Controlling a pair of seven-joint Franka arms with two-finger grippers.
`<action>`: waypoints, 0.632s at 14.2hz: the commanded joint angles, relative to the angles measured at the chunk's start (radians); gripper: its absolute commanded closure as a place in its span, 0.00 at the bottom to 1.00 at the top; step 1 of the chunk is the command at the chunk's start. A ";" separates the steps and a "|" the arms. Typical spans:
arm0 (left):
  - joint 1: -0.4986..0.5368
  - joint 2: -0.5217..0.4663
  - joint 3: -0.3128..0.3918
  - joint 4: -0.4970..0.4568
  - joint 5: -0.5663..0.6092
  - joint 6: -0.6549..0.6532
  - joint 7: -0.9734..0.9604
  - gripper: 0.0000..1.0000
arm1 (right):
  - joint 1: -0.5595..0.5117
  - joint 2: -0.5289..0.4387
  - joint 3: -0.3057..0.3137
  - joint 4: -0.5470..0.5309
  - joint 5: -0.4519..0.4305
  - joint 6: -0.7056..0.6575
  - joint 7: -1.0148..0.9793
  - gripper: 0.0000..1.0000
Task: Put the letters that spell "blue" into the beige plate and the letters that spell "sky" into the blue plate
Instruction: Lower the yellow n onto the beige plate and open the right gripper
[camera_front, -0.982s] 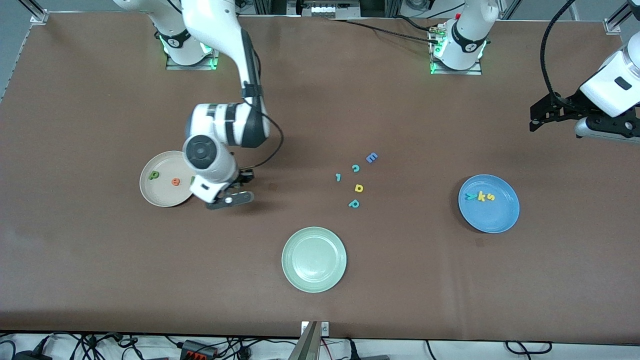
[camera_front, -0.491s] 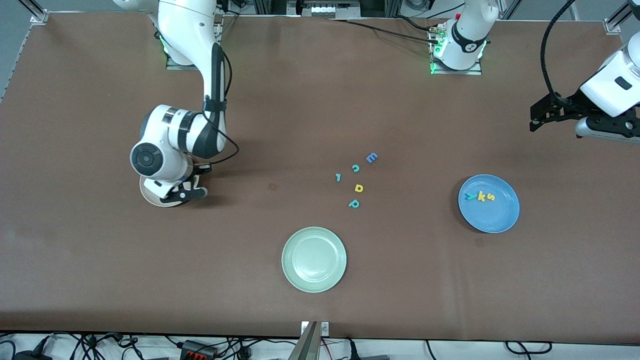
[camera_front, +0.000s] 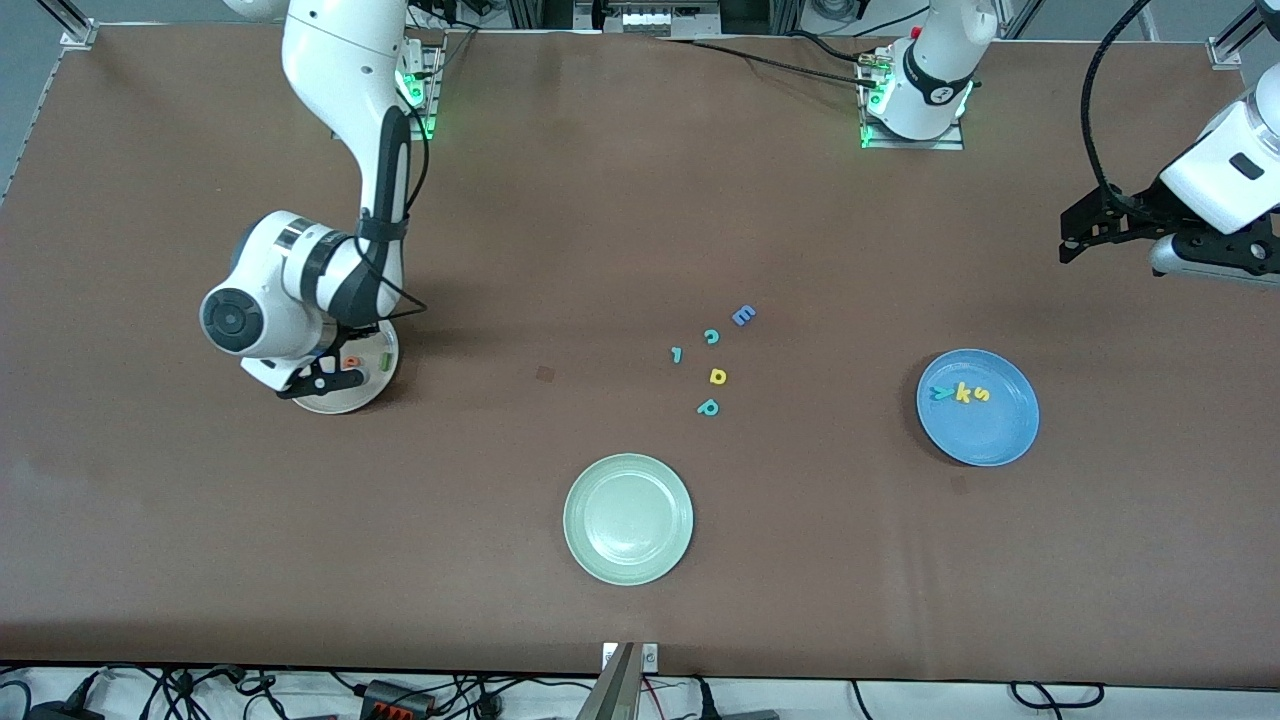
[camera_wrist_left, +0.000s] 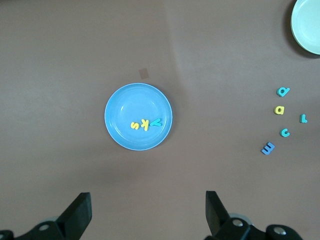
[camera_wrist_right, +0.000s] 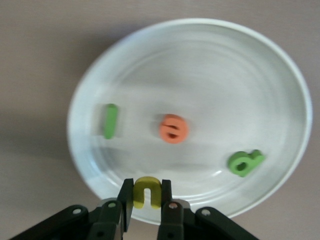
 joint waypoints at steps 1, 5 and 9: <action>0.001 0.013 0.000 0.030 -0.016 -0.013 -0.001 0.00 | -0.010 -0.002 -0.001 0.001 0.015 0.008 -0.021 0.37; 0.001 0.013 0.000 0.029 -0.016 -0.013 -0.001 0.00 | -0.004 -0.006 -0.004 0.022 0.017 -0.004 -0.017 0.00; 0.001 0.013 0.000 0.029 -0.017 -0.013 -0.001 0.00 | -0.013 -0.008 -0.024 0.097 0.015 -0.006 -0.018 0.00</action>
